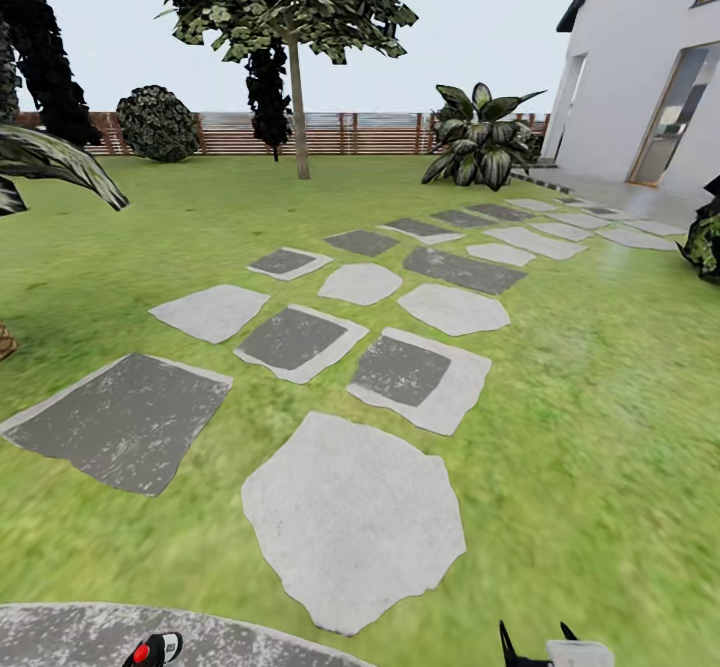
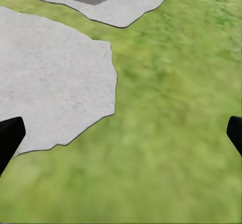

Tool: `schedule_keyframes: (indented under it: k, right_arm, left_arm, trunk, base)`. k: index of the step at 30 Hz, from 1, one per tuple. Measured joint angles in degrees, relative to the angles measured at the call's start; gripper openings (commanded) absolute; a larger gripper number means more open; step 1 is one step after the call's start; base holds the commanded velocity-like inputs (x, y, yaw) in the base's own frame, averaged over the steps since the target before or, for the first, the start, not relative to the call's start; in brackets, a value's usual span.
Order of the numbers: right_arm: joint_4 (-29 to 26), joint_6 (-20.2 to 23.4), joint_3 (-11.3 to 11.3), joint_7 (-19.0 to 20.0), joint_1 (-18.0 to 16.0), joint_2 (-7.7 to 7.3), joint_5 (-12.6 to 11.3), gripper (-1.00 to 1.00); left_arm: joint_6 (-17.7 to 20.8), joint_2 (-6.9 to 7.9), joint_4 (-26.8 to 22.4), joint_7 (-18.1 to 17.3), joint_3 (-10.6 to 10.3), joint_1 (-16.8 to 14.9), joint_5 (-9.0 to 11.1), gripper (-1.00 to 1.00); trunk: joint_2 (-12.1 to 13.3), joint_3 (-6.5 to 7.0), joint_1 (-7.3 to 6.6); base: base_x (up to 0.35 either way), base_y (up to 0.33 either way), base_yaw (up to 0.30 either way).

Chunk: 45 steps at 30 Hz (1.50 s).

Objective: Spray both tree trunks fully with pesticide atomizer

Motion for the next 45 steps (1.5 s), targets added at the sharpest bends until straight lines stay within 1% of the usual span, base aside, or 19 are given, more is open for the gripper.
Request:
schedule_keyframes:
  k: [45]
  right_arm:
    - [0.00,0.00,0.13,0.16,0.00,-0.04,0.00,1.00]
  left_arm:
    - [-0.03,-0.05,0.97,0.09,0.00,0.00,-0.09,-1.00]
  trunk:
    - [0.00,0.00,0.00]
  base:
    - [0.336,0.000,0.000]
